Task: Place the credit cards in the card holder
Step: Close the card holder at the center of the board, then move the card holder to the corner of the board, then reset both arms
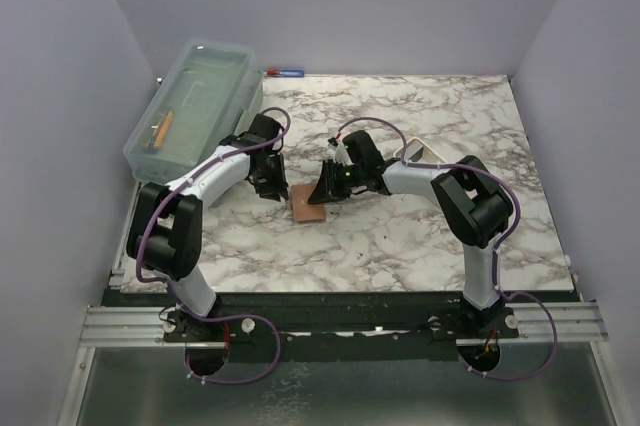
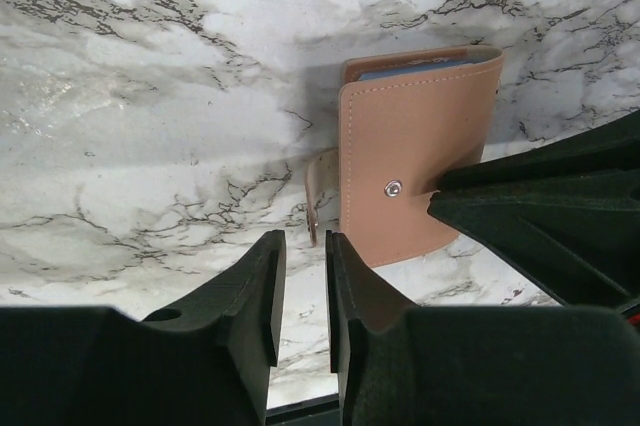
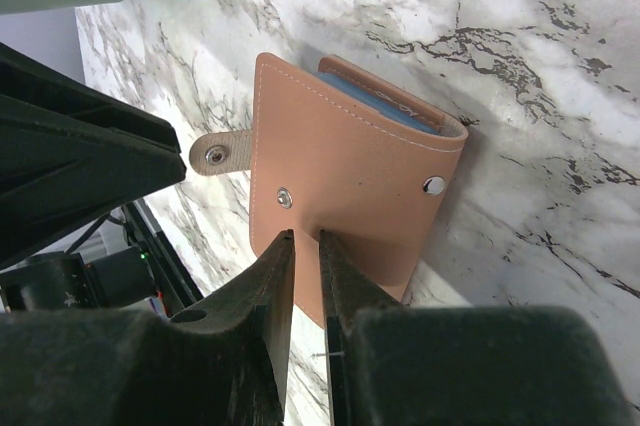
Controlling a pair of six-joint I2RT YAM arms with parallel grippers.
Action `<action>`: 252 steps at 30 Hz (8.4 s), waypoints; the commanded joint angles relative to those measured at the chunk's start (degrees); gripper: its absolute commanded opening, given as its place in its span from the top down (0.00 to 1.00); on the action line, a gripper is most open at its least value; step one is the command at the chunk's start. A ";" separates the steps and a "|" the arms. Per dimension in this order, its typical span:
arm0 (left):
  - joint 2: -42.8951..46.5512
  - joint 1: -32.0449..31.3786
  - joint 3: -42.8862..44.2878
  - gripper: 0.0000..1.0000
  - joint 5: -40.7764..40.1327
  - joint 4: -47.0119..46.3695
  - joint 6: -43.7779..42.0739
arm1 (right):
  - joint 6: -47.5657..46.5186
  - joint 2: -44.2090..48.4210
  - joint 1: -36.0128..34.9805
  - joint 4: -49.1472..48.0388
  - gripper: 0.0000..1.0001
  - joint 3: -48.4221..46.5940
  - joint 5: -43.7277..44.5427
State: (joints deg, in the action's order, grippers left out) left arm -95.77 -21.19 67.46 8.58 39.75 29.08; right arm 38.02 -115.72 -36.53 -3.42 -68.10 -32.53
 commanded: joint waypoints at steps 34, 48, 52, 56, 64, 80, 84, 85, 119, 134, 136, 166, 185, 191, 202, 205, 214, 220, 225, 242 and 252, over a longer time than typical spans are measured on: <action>1.48 0.27 -2.36 1.00 12.80 -7.62 -2.02 | -4.22 -0.81 -0.91 7.55 0.75 -0.71 4.54; -1.53 -0.17 -2.70 1.00 17.17 -9.55 -1.75 | -2.52 -2.94 -0.91 5.96 0.73 -0.54 2.35; -3.05 -1.00 -2.06 1.00 16.54 -9.90 -2.16 | -2.50 -3.34 -0.91 6.22 0.74 -0.75 2.55; -4.19 -2.13 -1.08 1.00 14.27 -9.88 -2.85 | -2.84 -3.50 -0.91 7.25 0.75 -1.15 2.81; -5.97 -3.73 0.46 1.00 11.00 -8.99 -2.84 | -3.20 -3.43 -0.91 8.12 0.75 -1.43 3.26; -6.65 -3.77 2.06 1.00 5.68 -9.30 -0.58 | -3.14 -4.07 -0.91 8.12 0.75 -1.29 2.96; -6.98 -3.77 2.24 1.00 5.34 -9.54 0.24 | -3.13 -4.32 -0.91 7.99 0.75 -1.23 2.75; -7.05 -3.81 2.16 1.00 5.64 -9.63 0.39 | -3.13 -4.27 -0.91 7.99 0.75 -1.25 2.72; -13.77 -7.64 0.01 1.00 4.80 -8.35 2.56 | -3.39 -4.18 -0.90 10.08 0.75 -1.43 5.16; -17.71 -10.40 -1.99 1.00 -1.44 -7.24 8.35 | -3.91 -4.18 -0.86 10.90 0.75 -1.59 6.14; -18.81 -11.04 -1.82 1.00 -3.19 -6.80 9.48 | -4.00 -4.13 -0.91 11.13 0.75 -1.39 6.73; -18.10 -14.07 7.68 0.57 -12.61 3.07 14.17 | -5.87 -2.77 -1.52 11.94 0.74 -0.94 9.69; 12.38 -10.05 11.61 0.06 -1.27 3.61 -1.15 | 4.11 8.76 -1.51 5.41 0.44 5.96 8.80; 17.40 -10.12 8.12 0.03 0.27 -3.32 -4.17 | 10.26 7.29 -1.76 -3.62 0.32 10.00 9.51; 18.88 -9.96 -0.13 0.03 -3.80 -10.77 -4.49 | 15.98 2.17 -9.33 5.06 0.60 7.62 32.13; 20.04 -8.74 -1.53 0.03 -5.08 -10.95 -3.81 | 16.68 3.95 -9.43 4.03 0.81 9.11 36.24; 23.58 -7.72 -0.83 0.03 -14.55 -9.49 -3.80 | 7.37 10.08 -7.85 -9.39 1.00 6.55 31.37; 25.71 -7.28 -0.54 0.03 -17.27 -8.94 -4.16 | 8.28 6.81 2.21 -12.40 1.00 -1.26 21.10; 27.09 -7.29 -1.67 0.03 -17.41 -9.19 -4.03 | 9.62 -3.55 8.88 -15.75 1.00 -13.07 14.08; 28.08 -7.28 -3.74 0.04 -12.66 -11.54 -3.58 | 11.63 -35.96 10.61 10.21 0.60 -60.86 16.25; 26.57 -5.11 -3.17 0.04 -5.62 -14.09 -4.81 | -8.01 4.92 9.76 25.93 0.24 -29.58 22.44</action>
State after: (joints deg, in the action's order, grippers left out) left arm -69.01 -26.89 63.83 -2.57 28.38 25.45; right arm 39.66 -129.69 -25.85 17.12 -107.66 -13.02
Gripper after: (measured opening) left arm 0.958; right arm 0.747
